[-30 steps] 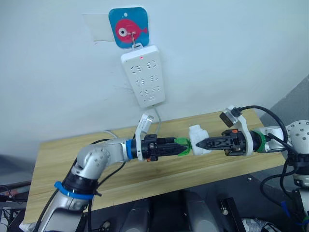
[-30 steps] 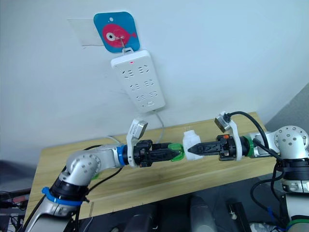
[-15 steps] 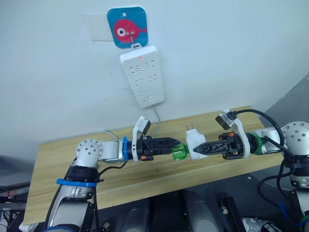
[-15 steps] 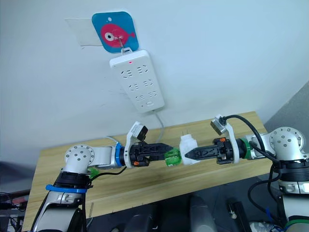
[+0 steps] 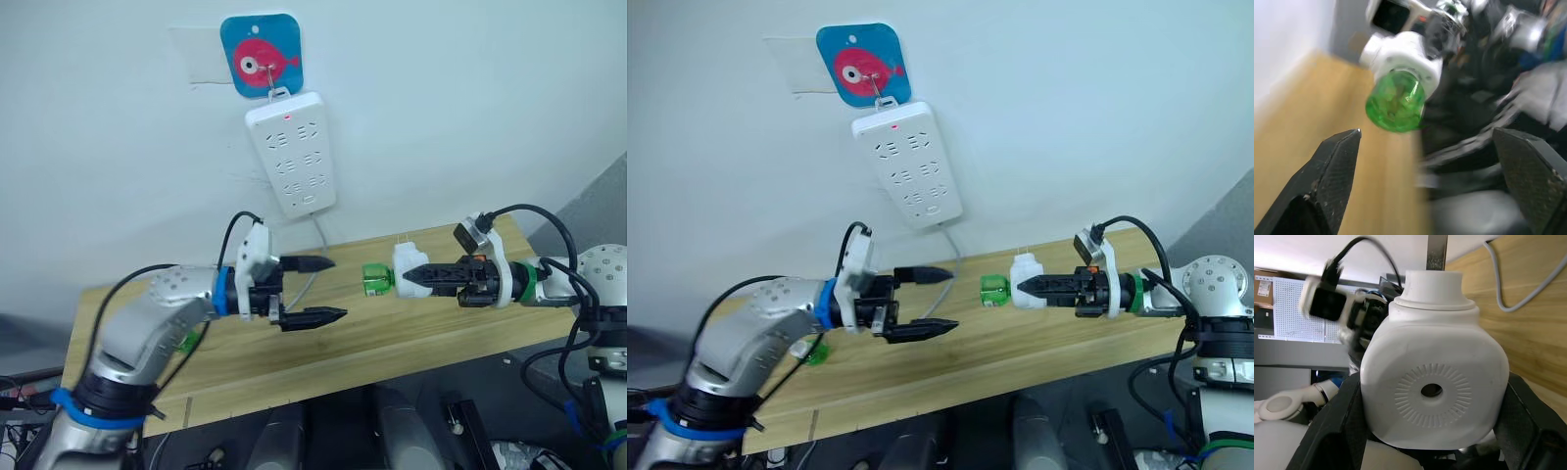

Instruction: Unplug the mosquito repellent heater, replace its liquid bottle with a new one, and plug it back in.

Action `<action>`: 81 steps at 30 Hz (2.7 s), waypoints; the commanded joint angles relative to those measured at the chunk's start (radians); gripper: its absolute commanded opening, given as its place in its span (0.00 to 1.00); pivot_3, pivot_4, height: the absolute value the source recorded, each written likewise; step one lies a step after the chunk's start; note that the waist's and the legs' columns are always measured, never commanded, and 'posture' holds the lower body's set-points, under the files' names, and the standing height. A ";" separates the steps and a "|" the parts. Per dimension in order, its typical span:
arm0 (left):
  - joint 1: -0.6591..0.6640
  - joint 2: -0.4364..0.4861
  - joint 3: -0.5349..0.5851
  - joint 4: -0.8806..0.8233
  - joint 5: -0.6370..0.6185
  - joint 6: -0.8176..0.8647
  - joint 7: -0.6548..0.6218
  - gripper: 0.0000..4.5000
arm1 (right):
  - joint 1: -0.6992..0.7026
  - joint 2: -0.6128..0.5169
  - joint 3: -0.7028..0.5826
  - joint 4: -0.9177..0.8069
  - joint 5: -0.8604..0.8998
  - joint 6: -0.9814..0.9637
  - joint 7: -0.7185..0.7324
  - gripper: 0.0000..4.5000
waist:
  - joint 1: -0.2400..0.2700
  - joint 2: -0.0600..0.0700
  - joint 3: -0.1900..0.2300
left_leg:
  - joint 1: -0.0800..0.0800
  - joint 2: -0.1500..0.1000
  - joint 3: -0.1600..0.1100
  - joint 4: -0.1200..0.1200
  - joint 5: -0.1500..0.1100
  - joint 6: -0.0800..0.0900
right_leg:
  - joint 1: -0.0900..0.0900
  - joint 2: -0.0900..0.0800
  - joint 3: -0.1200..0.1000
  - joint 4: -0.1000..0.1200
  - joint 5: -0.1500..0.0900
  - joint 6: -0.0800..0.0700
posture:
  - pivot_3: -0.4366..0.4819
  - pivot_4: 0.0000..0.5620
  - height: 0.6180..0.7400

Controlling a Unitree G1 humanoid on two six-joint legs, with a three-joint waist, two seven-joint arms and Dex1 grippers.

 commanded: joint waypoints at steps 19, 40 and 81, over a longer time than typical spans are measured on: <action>-0.116 -0.230 -0.111 0.488 0.452 -1.081 0.098 1.00 | -0.021 0.004 0.017 -0.045 0.208 0.008 -0.091 0.66 | 0.017 0.000 0.000 | 0.000 0.000 -0.002 0.002 -0.001 0.002 | 0.000 0.000 -0.002 0.002 0.001 0.001 | 0.35 0.46 1.00; -0.068 -0.139 -0.182 0.246 0.000 -0.329 0.068 0.50 | -0.006 -0.031 0.021 -0.064 0.203 0.008 -0.099 0.66 | -0.003 0.000 0.000 | 0.000 0.000 -0.002 0.002 -0.001 0.002 | 0.000 0.001 -0.002 0.003 0.001 0.001 | 0.34 0.47 1.00; -0.087 -0.105 0.122 0.329 -0.854 1.000 0.460 0.50 | -0.022 -0.133 0.027 -0.104 0.053 0.007 0.091 0.66 | -0.021 0.000 0.000 | 0.000 0.000 -0.002 0.002 0.000 0.001 | 0.000 0.001 -0.002 0.003 0.000 0.001 | 0.34 0.46 1.00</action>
